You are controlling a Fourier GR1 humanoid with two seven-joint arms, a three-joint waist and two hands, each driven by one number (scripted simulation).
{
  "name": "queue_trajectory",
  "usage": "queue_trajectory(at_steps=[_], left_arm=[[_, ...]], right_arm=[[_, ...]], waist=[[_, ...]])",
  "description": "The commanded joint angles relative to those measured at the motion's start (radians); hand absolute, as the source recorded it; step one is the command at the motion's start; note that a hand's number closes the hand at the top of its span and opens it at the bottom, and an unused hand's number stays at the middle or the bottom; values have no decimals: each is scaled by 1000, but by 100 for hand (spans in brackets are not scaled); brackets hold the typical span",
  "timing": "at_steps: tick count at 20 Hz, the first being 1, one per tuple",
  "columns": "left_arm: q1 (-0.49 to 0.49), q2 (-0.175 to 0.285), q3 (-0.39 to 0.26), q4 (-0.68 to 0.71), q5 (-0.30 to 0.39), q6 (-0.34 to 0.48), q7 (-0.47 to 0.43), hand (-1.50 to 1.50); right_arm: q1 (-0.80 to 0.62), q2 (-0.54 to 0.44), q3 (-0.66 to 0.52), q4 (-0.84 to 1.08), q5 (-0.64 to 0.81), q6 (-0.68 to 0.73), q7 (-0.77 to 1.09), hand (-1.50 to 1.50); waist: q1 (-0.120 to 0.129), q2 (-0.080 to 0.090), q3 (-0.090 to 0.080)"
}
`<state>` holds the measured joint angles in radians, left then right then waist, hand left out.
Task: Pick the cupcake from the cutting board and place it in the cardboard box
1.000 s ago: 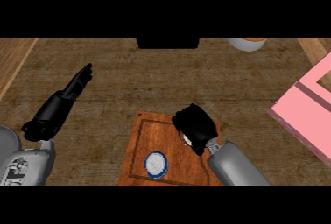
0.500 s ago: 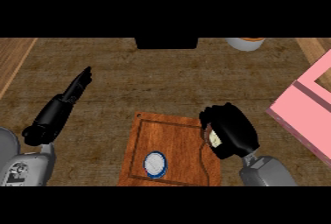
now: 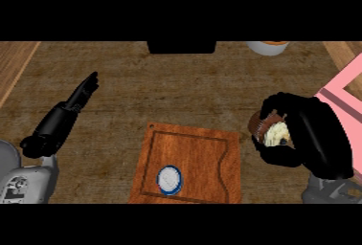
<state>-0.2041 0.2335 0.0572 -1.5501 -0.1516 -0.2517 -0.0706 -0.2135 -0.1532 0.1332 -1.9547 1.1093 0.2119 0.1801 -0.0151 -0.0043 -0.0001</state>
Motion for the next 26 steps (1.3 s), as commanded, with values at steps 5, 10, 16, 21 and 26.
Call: queue_trajectory(at_steps=[5,10,16,21,26], left_arm=[[-30,3,13,-25,15,-11,38,0],[-14,-3,0,37,-17,-8,-38,0],[-15,-16,-8,6,-1,-22,-12,0],[-40,9,19,23,11,-37,-9,0],[-24,-26,-15,-3,-27,-3,3,0]], right_arm=[[-99,-28,-315,-30,-116,36,152,150],[-207,-152,-510,242,-210,-32,45,150],[-218,-348,-565,512,-198,13,-93,150],[-239,-433,-557,680,-232,199,-96,150],[-236,-557,-542,891,-216,236,-255,150]], waist=[[10,3,0],[19,7,0],[25,10,1],[25,11,0],[30,10,1]])
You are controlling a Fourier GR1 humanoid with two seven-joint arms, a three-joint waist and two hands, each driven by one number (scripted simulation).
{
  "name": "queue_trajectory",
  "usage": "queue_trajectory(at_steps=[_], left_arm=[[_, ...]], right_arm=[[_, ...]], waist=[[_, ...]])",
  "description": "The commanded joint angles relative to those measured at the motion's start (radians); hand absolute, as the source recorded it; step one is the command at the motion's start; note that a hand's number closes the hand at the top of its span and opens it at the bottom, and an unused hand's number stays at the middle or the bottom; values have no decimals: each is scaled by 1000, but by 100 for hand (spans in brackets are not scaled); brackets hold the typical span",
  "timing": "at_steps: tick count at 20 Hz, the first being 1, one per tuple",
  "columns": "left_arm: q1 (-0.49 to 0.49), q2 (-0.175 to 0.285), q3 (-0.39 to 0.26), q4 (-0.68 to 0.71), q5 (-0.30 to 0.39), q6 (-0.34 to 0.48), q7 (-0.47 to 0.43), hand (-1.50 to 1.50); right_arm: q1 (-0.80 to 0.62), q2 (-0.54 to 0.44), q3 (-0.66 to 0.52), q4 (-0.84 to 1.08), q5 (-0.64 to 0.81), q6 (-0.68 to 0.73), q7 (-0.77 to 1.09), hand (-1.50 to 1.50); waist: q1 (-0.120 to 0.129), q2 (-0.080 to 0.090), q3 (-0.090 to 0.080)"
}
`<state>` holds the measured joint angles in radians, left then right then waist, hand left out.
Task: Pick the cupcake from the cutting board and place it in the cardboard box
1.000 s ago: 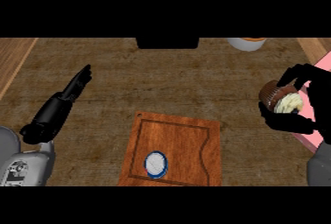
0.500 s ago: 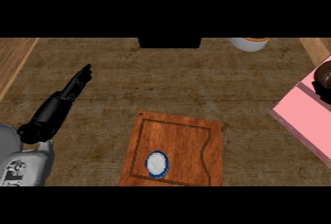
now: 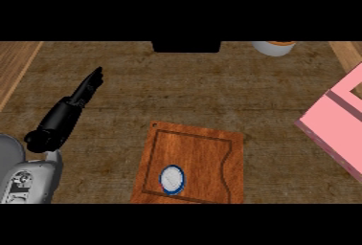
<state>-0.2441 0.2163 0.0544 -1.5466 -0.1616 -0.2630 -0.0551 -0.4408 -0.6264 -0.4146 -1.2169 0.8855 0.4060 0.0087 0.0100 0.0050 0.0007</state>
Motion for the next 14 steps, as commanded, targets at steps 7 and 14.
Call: queue_trajectory(at_steps=[7,14], left_arm=[[-3,25,27,-13,26,-38,11,0],[-11,-9,13,47,-8,5,-27,0]], right_arm=[[-65,-147,77,334,17,141,-227,-150],[-129,-91,-100,375,-187,68,-417,-150]], waist=[[7,-2,0],[-14,-3,0]])
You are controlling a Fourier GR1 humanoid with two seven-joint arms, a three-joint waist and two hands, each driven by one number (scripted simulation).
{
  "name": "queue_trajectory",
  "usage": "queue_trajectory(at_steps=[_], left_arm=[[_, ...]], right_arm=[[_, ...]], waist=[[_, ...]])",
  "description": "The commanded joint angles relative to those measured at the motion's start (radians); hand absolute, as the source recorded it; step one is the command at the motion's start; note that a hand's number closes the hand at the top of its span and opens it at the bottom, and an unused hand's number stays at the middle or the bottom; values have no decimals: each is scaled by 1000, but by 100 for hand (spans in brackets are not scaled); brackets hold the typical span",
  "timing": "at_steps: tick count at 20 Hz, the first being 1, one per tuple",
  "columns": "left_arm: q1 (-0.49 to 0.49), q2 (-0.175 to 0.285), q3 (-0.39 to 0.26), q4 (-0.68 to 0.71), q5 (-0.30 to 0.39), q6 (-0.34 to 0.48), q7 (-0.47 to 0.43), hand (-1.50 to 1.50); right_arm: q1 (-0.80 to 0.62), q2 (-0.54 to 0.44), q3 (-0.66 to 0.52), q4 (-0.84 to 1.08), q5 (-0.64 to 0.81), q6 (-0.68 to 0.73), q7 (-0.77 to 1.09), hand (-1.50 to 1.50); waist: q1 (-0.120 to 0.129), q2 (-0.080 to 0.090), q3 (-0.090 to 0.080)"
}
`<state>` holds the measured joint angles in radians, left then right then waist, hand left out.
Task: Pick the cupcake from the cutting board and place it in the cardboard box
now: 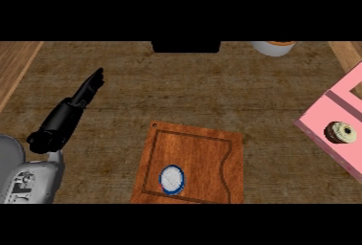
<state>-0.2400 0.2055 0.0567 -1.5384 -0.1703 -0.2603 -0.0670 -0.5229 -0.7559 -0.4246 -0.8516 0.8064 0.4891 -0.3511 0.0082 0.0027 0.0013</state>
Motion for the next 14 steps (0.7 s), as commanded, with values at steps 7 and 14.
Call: queue_trajectory(at_steps=[7,14], left_arm=[[23,-1,-7,-5,-11,2,-10,0],[32,6,2,-17,9,-22,-10,0]], right_arm=[[-185,99,-460,191,-458,35,102,-150],[-149,-74,-568,411,-518,-37,46,-150]], waist=[[-12,-6,0],[15,8,2]])
